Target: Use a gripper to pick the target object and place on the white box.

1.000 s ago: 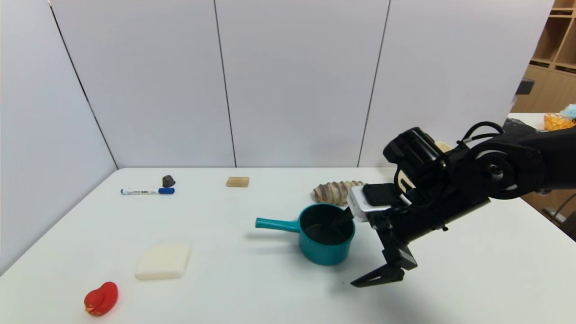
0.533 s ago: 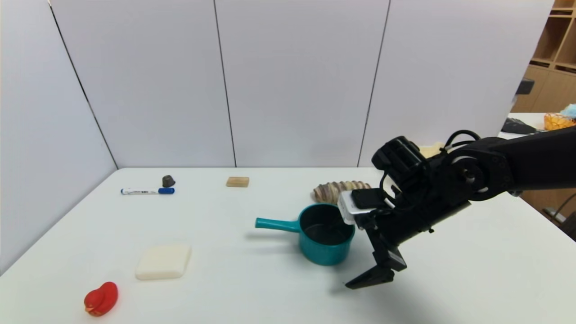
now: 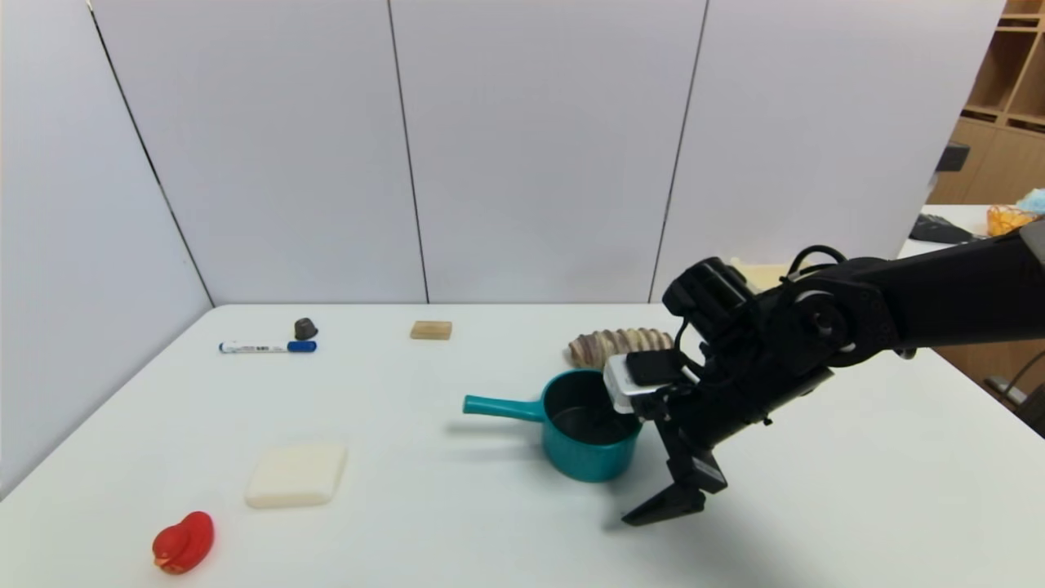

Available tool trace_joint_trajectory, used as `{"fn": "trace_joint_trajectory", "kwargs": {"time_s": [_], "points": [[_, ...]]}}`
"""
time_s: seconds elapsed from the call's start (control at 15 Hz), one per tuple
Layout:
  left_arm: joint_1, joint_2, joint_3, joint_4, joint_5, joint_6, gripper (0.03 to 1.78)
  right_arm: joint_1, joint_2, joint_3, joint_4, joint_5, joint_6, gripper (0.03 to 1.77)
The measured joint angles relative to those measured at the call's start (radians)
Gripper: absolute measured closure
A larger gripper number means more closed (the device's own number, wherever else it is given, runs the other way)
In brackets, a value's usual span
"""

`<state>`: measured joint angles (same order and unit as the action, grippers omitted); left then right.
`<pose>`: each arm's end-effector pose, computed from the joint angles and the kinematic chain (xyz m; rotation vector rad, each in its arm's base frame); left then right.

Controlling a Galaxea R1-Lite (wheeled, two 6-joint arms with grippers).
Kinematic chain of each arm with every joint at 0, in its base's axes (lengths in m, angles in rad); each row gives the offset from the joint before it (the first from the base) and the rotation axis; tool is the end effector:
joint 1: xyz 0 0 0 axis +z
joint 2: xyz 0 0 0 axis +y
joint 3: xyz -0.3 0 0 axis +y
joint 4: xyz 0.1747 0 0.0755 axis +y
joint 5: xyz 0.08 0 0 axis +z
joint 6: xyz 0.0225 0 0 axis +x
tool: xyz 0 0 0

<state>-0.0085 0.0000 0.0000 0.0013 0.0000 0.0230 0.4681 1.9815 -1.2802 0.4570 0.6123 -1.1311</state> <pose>-0.0228 0.0002 0.0754 0.0230 0.0012 -0.0085 0.2989 0.1656 0.1299 -0.8055 0.5279 1.5039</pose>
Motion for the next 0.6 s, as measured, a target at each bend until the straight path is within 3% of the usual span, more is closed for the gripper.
{"fn": "trace_joint_trajectory", "kwargs": {"time_s": [0.13, 0.47, 0.6], "points": [[0.0, 0.0, 0.0, 0.0, 0.0, 0.0, 0.12, 0.001, 0.007, -0.011, 0.0, -0.008, -0.008, 0.1], [0.0, 0.0, 0.0, 0.0, 0.0, 0.0, 0.12, 0.028, 0.024, -0.071, 0.002, -0.169, -0.009, 0.1], [0.0, 0.0, 0.0, 0.0, 0.0, 0.0, 0.12, 0.043, 0.034, -0.092, 0.01, -0.2, -0.001, 0.1]]}}
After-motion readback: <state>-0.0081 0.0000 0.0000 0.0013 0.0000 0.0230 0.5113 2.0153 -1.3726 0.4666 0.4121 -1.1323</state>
